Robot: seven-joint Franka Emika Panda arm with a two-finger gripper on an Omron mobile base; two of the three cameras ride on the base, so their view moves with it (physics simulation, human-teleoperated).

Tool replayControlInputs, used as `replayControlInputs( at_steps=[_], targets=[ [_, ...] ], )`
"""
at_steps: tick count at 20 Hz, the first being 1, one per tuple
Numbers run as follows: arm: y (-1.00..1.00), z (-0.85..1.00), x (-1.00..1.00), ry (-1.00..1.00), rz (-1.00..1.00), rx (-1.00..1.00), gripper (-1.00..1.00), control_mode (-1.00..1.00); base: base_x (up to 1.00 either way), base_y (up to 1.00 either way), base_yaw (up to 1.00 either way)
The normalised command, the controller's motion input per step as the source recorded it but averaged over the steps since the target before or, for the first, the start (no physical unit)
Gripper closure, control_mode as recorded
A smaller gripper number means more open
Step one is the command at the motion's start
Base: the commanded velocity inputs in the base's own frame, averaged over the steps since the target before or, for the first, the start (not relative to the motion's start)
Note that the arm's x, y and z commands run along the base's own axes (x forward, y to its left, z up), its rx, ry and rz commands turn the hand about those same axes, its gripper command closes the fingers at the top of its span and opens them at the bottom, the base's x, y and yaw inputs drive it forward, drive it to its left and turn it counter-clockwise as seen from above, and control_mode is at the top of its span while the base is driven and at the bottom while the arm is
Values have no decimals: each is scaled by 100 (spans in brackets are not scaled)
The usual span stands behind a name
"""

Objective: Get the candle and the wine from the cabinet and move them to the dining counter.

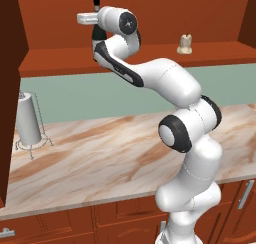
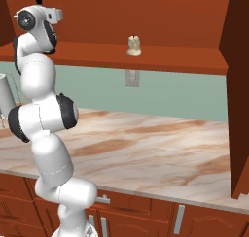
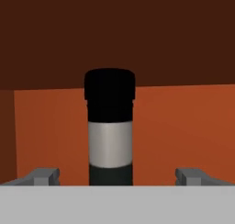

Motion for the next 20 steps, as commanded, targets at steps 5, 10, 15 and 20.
replayControlInputs(
  at_steps=[5,10,15,20],
  targets=[
    [0,0,0,0,0,0,-100,-100,0,0,0],
    [0,0,0,0,0,0,-100,-100,0,0,0],
    [0,0,0,0,0,0,100,-100,0,0,0],
    [0,0,0,0,0,0,100,-100,0,0,0]
  ],
)
